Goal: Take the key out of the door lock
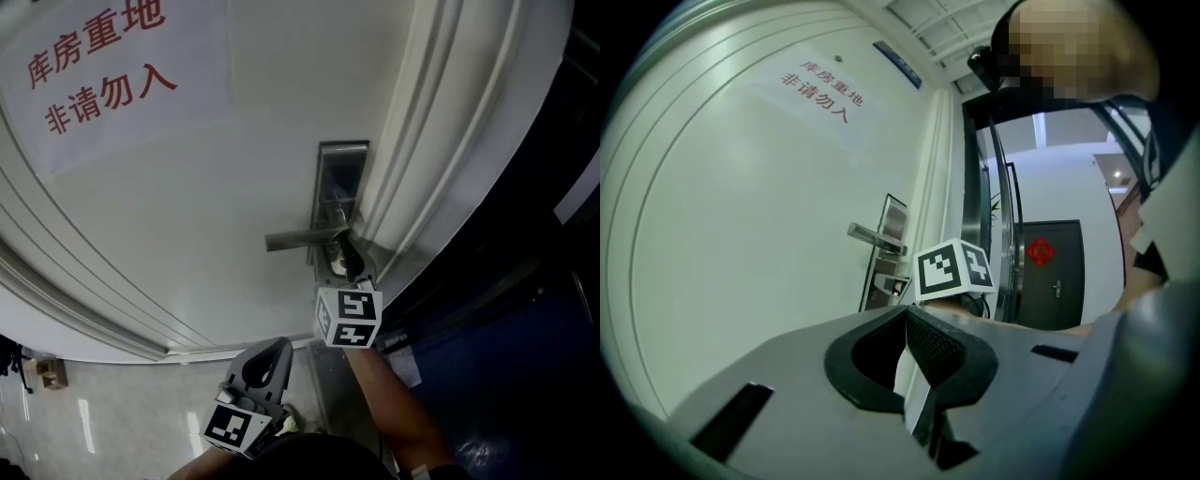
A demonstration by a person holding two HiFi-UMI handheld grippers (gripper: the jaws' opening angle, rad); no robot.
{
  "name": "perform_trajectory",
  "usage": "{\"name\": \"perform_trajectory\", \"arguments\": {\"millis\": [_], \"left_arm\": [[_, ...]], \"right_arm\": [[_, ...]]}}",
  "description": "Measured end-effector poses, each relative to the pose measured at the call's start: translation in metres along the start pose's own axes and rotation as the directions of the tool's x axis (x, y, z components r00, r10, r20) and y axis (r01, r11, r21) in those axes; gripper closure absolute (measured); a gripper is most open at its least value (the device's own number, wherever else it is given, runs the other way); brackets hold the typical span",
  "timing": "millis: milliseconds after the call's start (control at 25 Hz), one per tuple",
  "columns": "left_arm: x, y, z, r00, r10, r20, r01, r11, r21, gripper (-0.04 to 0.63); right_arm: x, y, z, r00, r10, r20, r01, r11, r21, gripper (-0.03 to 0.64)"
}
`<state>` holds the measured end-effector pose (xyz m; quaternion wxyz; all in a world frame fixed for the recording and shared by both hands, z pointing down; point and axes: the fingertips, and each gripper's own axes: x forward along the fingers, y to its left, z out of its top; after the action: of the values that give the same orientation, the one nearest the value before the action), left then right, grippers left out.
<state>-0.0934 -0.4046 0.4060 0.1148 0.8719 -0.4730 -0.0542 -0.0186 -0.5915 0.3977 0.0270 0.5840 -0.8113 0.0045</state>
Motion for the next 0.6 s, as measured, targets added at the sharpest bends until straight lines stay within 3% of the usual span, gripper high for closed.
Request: {"name": "perform_trajectory", "arguments": {"millis": [120, 600], "left_arm": [[0.0002, 0.0037, 0.0000, 1.000, 0.001, 0.000, -0.001, 1.000, 0.000, 0.589], [0.0022, 0.0042, 0.0007, 1.000, -0.010, 0.004, 0.010, 1.000, -0.006, 0.589]], "right_arm": [[0.0020, -0.0007, -0.0001, 1.000, -0.014, 0.001, 0.014, 1.000, -0.005, 0.473], [0.0002, 0.0000, 0.0002, 0.999, -0.033, -0.016, 0.032, 0.999, -0.033, 0.479]]}}
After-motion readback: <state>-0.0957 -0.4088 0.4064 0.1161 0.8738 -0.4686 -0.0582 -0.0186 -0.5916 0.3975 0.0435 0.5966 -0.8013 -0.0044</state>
